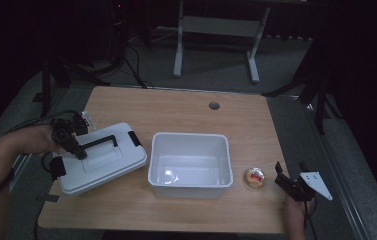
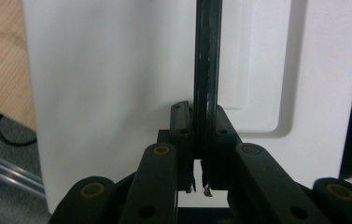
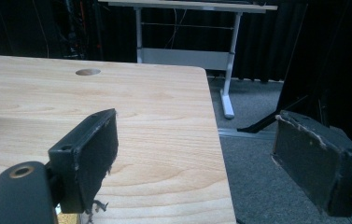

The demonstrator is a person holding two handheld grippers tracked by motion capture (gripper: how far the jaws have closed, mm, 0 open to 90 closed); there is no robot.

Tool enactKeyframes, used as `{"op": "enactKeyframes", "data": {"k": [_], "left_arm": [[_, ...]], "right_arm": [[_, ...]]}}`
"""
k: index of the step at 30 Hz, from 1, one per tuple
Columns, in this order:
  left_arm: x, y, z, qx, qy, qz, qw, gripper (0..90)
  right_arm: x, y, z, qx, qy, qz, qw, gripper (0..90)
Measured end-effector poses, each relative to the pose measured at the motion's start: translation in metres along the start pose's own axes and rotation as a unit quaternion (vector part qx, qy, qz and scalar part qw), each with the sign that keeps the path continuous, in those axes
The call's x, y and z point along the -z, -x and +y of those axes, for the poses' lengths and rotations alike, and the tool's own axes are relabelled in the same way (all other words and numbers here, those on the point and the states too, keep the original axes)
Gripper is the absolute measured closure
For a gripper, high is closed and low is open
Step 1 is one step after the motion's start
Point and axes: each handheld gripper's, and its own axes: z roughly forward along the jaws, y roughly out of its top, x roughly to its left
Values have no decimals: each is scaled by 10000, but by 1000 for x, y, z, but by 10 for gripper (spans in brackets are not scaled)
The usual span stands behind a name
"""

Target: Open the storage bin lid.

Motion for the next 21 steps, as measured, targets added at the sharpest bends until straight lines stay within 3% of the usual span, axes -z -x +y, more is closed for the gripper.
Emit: {"op": "enactKeyframes", "data": {"k": [3,9,21], "left_arm": [[-16,-4,2,15,-65,-24,10000,834],[-37,-14,1,94,128,-98,9998,833],[-74,-21,-10,227,30,-299,9993,833]], "right_arm": [[0,0,0,24,-8,-10,10000,140],[0,0,0,16,-1,-10,10000,140],[0,0,0,7,6,7,10000,140]]}}
